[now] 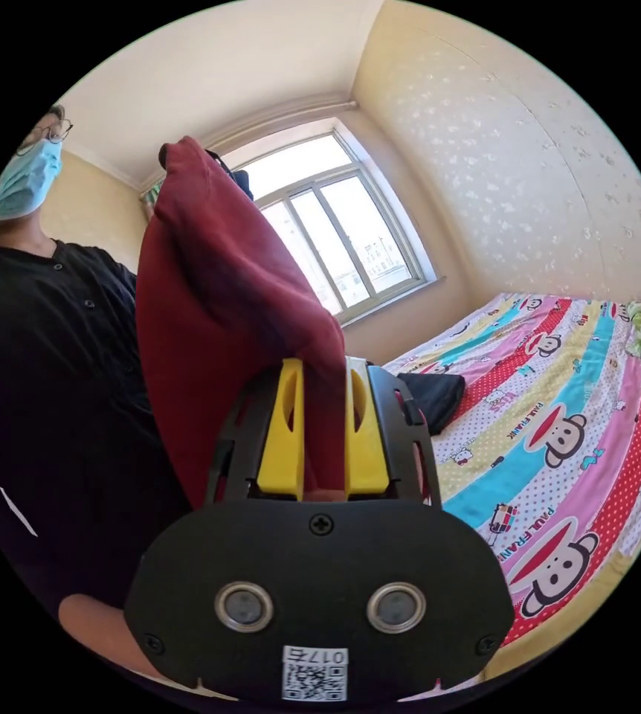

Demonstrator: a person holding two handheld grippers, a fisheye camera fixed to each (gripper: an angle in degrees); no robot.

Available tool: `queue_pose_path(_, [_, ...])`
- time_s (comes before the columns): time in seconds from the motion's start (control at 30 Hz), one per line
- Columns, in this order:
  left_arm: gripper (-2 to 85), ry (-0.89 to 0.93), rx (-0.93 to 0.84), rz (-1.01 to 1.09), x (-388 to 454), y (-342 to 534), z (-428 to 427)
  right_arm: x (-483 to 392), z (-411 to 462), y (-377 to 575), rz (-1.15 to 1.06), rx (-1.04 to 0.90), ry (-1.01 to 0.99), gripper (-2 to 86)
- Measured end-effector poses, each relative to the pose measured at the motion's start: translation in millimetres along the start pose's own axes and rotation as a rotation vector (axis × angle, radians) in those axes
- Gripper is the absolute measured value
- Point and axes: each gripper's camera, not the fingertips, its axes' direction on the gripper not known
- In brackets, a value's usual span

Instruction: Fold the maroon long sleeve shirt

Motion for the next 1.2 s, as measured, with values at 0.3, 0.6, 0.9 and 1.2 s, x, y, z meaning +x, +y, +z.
queue_pose_path(0.3, [0.0,-0.270,0.116,-0.048,20.5,15.1,-98.1,-37.6,-44.6,-101.5,-0.001,0.005,0.496,3.3])
queue_pose_path(0.6, [0.4,-0.551,0.284,-0.221,13.4,92.4,-169.2,-112.3,-107.9,-140.3,-0.128,0.254,0.437,2.9])
queue_pose_path(0.9, [0.4,-0.492,0.266,-0.237,-9.3,75.4,-193.2,-160.5,-148.9,-157.0,-0.217,0.252,0.410,2.6])
queue_pose_path(1.2, [0.8,-0.578,0.092,-0.537,-230.9,8.2,-272.9,-4.4,-98.6,-202.9,0.059,-0.085,0.663,2.5])
